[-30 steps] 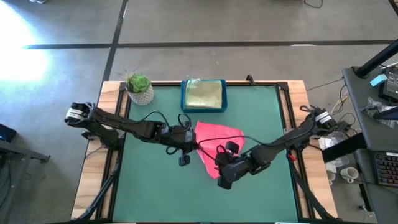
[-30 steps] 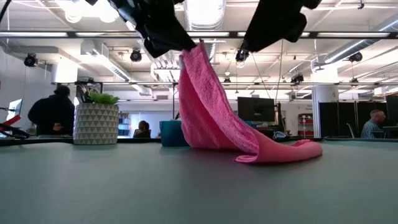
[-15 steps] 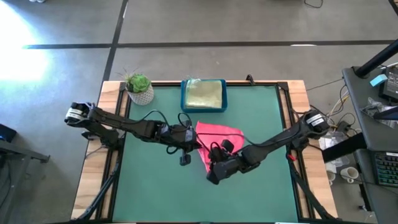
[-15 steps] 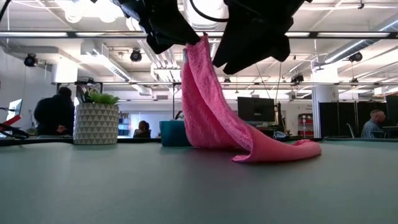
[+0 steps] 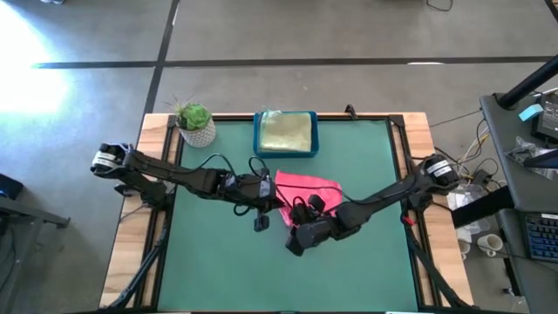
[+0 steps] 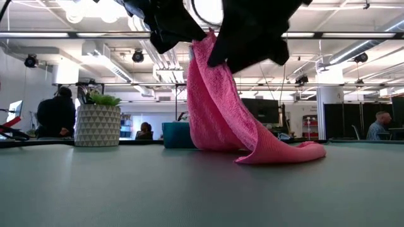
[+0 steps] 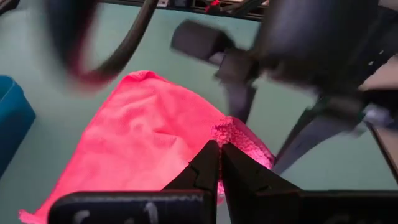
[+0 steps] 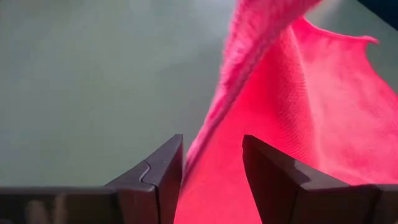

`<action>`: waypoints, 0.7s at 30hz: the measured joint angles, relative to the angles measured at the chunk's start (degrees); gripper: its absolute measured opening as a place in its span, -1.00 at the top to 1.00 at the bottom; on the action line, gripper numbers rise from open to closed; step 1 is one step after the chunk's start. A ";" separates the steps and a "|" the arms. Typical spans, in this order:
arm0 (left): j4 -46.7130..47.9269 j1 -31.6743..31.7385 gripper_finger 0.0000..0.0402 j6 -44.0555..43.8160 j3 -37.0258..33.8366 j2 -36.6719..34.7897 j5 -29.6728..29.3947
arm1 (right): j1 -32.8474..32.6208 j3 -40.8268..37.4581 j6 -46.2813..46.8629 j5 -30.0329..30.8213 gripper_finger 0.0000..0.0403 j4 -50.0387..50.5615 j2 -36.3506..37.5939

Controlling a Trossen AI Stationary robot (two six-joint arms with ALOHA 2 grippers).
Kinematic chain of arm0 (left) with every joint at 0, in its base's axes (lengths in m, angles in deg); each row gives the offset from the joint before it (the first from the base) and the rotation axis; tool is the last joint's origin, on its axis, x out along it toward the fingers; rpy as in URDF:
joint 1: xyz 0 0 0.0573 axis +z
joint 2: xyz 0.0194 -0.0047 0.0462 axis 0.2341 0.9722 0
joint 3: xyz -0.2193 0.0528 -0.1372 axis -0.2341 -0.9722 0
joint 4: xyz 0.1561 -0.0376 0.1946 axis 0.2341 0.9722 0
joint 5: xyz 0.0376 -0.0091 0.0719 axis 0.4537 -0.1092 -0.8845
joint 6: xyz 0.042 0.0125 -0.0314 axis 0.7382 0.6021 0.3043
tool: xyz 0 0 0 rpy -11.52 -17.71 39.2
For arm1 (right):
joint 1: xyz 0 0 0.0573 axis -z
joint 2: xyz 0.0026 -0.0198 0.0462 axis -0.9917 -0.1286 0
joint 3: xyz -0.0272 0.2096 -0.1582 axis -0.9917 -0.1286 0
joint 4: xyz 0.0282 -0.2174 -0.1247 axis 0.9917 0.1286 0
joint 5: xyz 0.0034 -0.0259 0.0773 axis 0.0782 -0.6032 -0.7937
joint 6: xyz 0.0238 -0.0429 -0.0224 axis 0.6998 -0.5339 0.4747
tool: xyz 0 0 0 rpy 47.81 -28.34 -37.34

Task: Fold microfiber towels
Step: Fold the pink microfiber cloth

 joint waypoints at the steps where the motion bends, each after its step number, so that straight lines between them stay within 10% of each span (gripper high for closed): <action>1: -0.04 0.00 1.00 0.00 0.00 0.00 -0.39 | 0.26 0.00 0.06 0.01 0.22 -0.05 -0.67; 21: -0.58 0.74 1.00 0.04 -0.04 -3.86 -4.34 | -0.72 0.00 6.94 -1.84 0.49 12.52 -3.92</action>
